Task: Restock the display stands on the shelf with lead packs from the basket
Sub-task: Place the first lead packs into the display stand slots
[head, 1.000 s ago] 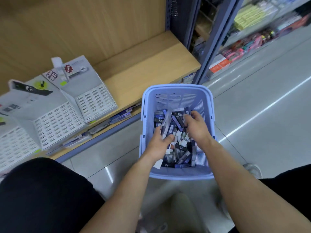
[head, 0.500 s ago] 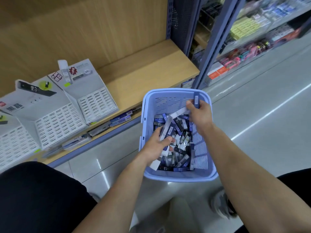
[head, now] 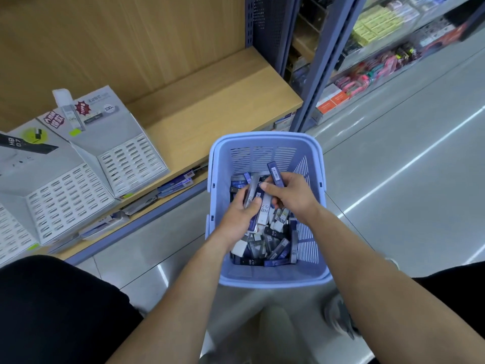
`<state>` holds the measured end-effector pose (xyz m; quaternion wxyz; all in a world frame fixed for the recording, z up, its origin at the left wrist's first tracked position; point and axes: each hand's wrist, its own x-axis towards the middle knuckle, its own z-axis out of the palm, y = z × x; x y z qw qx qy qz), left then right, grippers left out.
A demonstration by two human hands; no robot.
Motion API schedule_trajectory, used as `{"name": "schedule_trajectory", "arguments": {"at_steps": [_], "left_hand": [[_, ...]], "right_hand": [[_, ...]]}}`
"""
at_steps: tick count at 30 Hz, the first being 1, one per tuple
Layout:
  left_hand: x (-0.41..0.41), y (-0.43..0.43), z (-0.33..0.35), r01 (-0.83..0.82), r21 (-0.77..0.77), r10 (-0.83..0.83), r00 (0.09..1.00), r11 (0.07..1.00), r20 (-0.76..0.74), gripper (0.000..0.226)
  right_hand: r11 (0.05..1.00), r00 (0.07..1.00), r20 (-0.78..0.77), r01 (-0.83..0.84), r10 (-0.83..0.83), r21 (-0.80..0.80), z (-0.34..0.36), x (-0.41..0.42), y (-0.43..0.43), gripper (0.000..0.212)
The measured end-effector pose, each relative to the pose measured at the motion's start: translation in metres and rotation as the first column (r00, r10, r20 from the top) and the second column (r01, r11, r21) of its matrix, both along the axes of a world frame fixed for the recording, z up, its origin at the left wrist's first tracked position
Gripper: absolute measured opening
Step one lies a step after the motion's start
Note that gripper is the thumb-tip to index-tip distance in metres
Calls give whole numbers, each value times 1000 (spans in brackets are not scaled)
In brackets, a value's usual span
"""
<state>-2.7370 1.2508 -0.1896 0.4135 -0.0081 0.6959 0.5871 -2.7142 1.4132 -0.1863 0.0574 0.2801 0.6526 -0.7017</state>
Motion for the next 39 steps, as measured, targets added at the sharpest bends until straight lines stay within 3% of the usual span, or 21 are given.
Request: {"name": "schedule_trajectory", "arguments": {"at_steps": [6,9,14,16,20,22,24,29,31,33,39], "left_hand": [[-6,-2,-7,-16,-33,14,998,999,-63,39],[-7,-3,-8,-60,-32,57,994,998,-91,32],[-11,-3,2,-115,-38,109,984,993,-138,29],[-10,-2,8,-128,-37,121,980,991,-156,30],[-9,-9,27,-134,-38,124,974,990,-187,41],[-12,-18,41,-152,-55,138,969,987,-202,62],[-15,-32,57,-159,-77,137,963,984,-232,70],[-23,-78,96,-223,-42,201,934,974,-295,27],[-26,-100,106,-274,-28,252,916,961,-313,23],[-28,-124,113,-345,-9,325,892,939,-314,20],[-35,-190,126,-494,28,469,806,869,-362,20]], "right_hand": [[998,1000,9,2,-3,56,-9,-1,-16,14],[995,999,31,-25,22,101,-9,-1,-21,28],[998,999,49,-20,23,-64,8,-1,-19,24],[998,999,42,-17,19,-62,17,2,-19,23],[984,998,59,-14,3,178,27,3,-17,40],[986,994,105,-6,-12,164,37,0,-13,45],[988,994,101,-52,37,145,52,-6,-14,33],[979,985,-86,-138,152,151,101,-25,-40,16],[974,968,-156,-176,198,145,119,-36,-57,5],[967,954,-197,-197,227,159,129,-49,-76,15],[947,912,-255,-312,321,76,140,-89,-131,18]]}}
